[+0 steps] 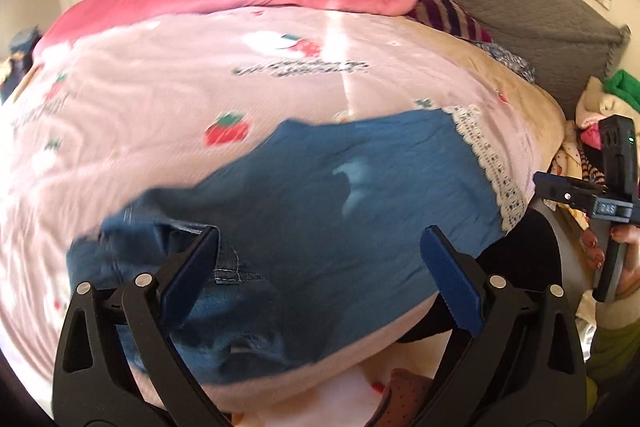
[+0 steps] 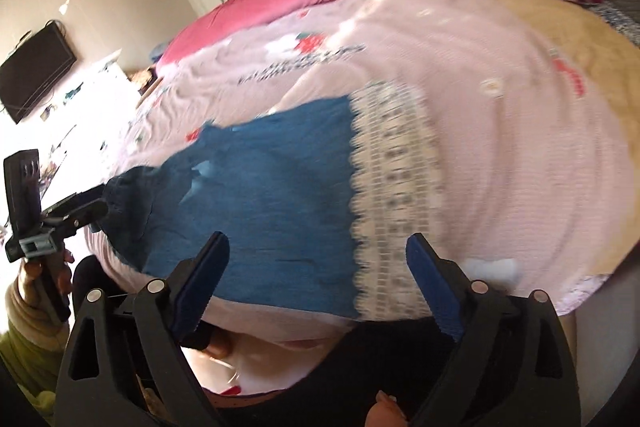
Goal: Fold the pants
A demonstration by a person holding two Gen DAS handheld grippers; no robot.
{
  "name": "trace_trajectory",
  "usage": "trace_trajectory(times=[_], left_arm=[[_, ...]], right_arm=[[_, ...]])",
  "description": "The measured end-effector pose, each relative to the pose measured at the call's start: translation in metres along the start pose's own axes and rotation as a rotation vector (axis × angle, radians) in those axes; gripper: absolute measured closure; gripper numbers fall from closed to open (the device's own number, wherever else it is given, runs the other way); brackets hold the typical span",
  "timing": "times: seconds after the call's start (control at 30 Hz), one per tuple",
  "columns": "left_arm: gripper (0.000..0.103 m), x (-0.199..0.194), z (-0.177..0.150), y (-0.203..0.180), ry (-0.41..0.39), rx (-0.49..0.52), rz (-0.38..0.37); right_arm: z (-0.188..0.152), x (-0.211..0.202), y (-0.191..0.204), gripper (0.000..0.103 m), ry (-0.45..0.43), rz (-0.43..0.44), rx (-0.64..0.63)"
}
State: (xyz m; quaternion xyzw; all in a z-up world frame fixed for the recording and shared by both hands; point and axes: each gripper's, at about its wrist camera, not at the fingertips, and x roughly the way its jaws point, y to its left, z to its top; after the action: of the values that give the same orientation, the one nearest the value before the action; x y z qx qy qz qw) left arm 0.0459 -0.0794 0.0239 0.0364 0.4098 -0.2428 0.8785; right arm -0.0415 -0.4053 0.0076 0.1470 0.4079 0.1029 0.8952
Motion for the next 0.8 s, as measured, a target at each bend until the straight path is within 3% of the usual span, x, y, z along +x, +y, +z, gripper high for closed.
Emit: trace_trajectory(times=[0.1, 0.2, 0.27, 0.43, 0.6, 0.8], left_arm=[[0.010, 0.010, 0.017, -0.016, 0.017, 0.022, -0.027], [0.010, 0.026, 0.032, -0.018, 0.102, 0.036, 0.035], [0.010, 0.027, 0.031, -0.007, 0.099, -0.004, 0.079], [0.010, 0.012, -0.002, 0.033, 0.098, -0.071, 0.140], [0.010, -0.005, -0.042, 0.090, 0.127, -0.218, 0.208], [0.010, -0.032, -0.069, 0.124, 0.072, -0.313, 0.091]], right_arm=[[-0.004, -0.010, -0.015, 0.011, -0.022, -0.031, 0.028], [-0.006, -0.013, -0.030, 0.011, -0.019, -0.039, 0.069], [-0.006, -0.010, -0.028, 0.010, -0.020, -0.028, 0.076], [-0.006, -0.008, -0.025, 0.010, -0.034, -0.027, 0.074], [-0.003, -0.006, -0.016, 0.009, -0.032, -0.010, 0.062], [-0.001, -0.007, -0.005, 0.009, -0.033, -0.010, 0.032]])
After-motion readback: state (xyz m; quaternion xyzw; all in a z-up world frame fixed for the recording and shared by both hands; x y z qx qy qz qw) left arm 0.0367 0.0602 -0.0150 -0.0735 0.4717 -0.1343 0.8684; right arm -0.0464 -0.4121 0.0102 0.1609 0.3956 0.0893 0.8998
